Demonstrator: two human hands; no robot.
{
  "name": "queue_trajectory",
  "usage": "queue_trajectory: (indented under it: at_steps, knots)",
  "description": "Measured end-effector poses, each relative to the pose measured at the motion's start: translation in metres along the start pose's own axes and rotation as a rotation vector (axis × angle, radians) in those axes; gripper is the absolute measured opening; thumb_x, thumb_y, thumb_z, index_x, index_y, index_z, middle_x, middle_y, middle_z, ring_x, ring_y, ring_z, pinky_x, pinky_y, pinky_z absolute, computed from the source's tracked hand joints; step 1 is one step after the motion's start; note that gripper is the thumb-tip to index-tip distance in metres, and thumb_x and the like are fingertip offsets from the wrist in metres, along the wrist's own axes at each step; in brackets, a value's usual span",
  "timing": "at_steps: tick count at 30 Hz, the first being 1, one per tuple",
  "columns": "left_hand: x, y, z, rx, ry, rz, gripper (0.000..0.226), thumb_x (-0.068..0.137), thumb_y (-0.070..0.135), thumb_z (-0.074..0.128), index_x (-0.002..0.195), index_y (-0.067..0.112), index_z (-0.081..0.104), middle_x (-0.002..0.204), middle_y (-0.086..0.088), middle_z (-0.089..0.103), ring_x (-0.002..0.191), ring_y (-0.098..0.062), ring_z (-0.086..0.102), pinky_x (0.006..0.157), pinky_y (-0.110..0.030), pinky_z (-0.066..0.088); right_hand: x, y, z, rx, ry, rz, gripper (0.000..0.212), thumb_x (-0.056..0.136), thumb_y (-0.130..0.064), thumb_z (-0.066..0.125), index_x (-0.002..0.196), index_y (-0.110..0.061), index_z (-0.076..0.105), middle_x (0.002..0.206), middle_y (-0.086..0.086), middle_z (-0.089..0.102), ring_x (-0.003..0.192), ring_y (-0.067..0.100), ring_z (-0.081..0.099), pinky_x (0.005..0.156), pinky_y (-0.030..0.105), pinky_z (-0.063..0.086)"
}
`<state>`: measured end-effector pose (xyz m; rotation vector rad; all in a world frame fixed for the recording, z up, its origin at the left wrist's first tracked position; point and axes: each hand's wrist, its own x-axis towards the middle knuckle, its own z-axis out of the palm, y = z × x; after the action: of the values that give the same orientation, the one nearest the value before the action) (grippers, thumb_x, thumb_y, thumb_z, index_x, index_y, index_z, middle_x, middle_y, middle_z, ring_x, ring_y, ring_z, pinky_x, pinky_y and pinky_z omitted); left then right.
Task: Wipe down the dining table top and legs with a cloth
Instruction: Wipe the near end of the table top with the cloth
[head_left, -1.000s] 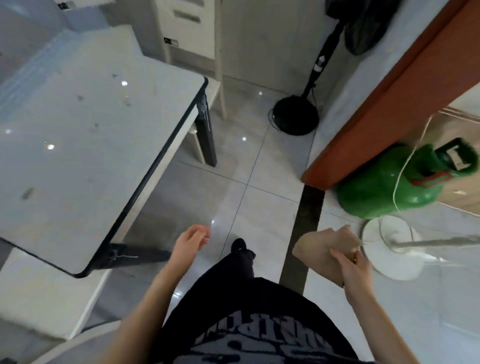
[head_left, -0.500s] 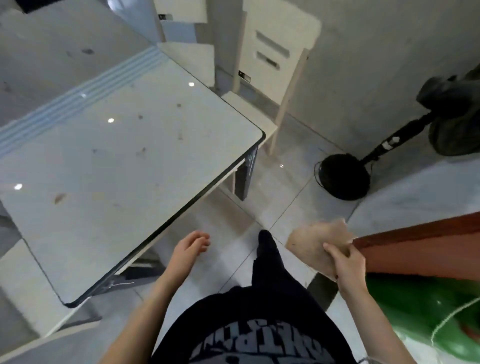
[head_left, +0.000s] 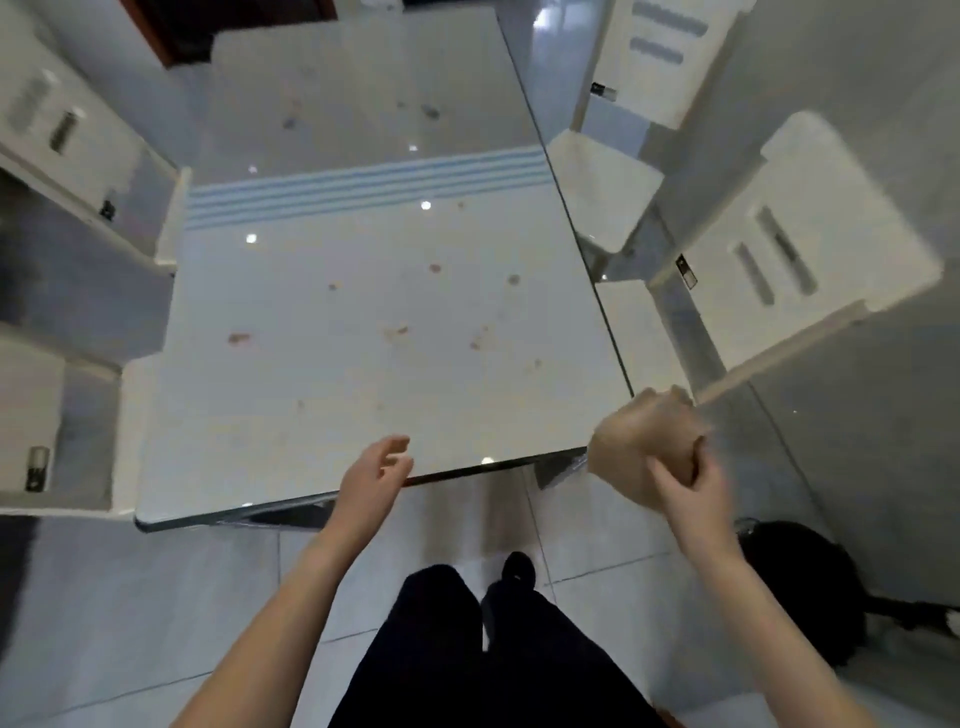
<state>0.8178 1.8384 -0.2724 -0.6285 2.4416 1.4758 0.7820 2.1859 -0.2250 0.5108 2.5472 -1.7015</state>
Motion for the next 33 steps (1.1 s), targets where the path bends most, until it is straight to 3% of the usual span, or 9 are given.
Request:
queue_trajectory:
  at_steps: [2, 6, 9, 14, 17, 19, 22, 28, 33]
  knots:
    - [0.019, 0.009, 0.005, 0.054, 0.03, 0.018, 0.033, 0.093, 0.024, 0.055, 0.126, 0.021, 0.056, 0.127, 0.003, 0.058, 0.115, -0.016, 0.055, 0.096, -0.032, 0.043, 0.031, -0.015, 0.008, -0.072, -0.046, -0.107, 0.031, 0.086, -0.002, 0.066, 0.097, -0.03, 0.057, 0.082, -0.006, 0.064, 0.073, -0.005, 0.057, 0.065, 0.015, 0.043]
    - [0.065, 0.019, 0.016, 0.226, 0.02, 0.107, 0.041, 0.094, 0.022, 0.055, 0.134, 0.016, 0.05, 0.137, 0.001, 0.051, 0.127, -0.016, 0.046, 0.101, -0.024, 0.031, 0.082, -0.031, 0.039, -0.313, -0.123, -0.404, 0.023, 0.086, 0.003, 0.052, 0.093, -0.019, 0.052, 0.073, -0.005, 0.052, 0.065, 0.002, 0.045, 0.058, 0.011, 0.035]
    - [0.099, 0.015, 0.028, 0.314, -0.012, 0.16, 0.042, 0.093, 0.022, 0.055, 0.134, 0.014, 0.049, 0.138, -0.002, 0.049, 0.129, -0.019, 0.044, 0.105, -0.027, 0.031, 0.109, -0.007, 0.075, -0.574, -0.257, -0.544, 0.037, 0.081, 0.005, 0.054, 0.115, -0.008, 0.057, 0.097, 0.007, 0.061, 0.081, 0.017, 0.056, 0.067, 0.02, 0.041]
    - [0.139, 0.006, 0.047, 0.423, -0.02, 0.205, 0.05, 0.092, 0.023, 0.056, 0.139, 0.012, 0.046, 0.146, -0.004, 0.043, 0.137, -0.022, 0.036, 0.112, -0.025, 0.021, 0.097, 0.062, 0.116, -0.919, -0.619, -0.532, 0.042, 0.068, 0.013, 0.068, 0.107, 0.001, 0.062, 0.121, 0.023, 0.063, 0.116, 0.044, 0.059, 0.088, 0.051, 0.054]
    - [0.152, 0.003, 0.053, 0.549, -0.026, 0.283, 0.061, 0.088, 0.039, 0.045, 0.143, 0.013, 0.041, 0.151, -0.005, 0.037, 0.142, -0.027, 0.027, 0.116, -0.035, 0.017, 0.089, 0.066, 0.108, -0.922, -0.614, -0.535, 0.047, 0.085, -0.026, 0.059, 0.128, -0.008, 0.055, 0.145, 0.013, 0.049, 0.139, 0.032, 0.04, 0.112, 0.05, 0.037]
    - [0.16, 0.001, 0.057, 0.659, -0.019, 0.32, 0.068, 0.086, 0.047, 0.035, 0.145, 0.013, 0.036, 0.153, -0.006, 0.033, 0.143, -0.028, 0.025, 0.118, -0.042, 0.018, 0.091, 0.059, 0.109, -0.835, -0.573, -0.529, 0.056, 0.091, -0.039, 0.047, 0.14, -0.013, 0.046, 0.152, 0.006, 0.041, 0.144, 0.024, 0.031, 0.118, 0.045, 0.027]
    - [0.176, -0.001, 0.062, 0.749, -0.02, 0.295, 0.068, 0.088, 0.048, 0.028, 0.148, 0.014, 0.03, 0.156, -0.004, 0.027, 0.145, -0.027, 0.02, 0.119, -0.044, 0.016, 0.108, 0.057, 0.125, -0.837, -0.499, -0.593, 0.06, 0.097, -0.043, 0.041, 0.15, -0.016, 0.035, 0.157, 0.002, 0.033, 0.148, 0.022, 0.023, 0.12, 0.043, 0.02]
    - [0.191, -0.015, 0.079, 0.802, 0.001, 0.278, 0.062, 0.092, 0.041, 0.033, 0.148, 0.014, 0.031, 0.156, -0.003, 0.028, 0.145, -0.026, 0.022, 0.118, -0.043, 0.016, 0.157, 0.09, 0.144, -1.007, -0.726, -0.886, 0.064, 0.094, -0.052, 0.047, 0.15, -0.022, 0.037, 0.158, -0.001, 0.03, 0.149, 0.021, 0.021, 0.12, 0.044, 0.02]
    - [0.194, -0.021, 0.082, 0.79, 0.054, 0.293, 0.064, 0.088, 0.041, 0.038, 0.147, 0.017, 0.033, 0.155, -0.001, 0.031, 0.145, -0.023, 0.023, 0.117, -0.043, 0.02, 0.225, 0.072, 0.166, -0.969, -0.614, -0.935, 0.064, 0.092, -0.054, 0.047, 0.148, -0.024, 0.04, 0.156, -0.002, 0.034, 0.147, 0.02, 0.025, 0.121, 0.038, 0.018]
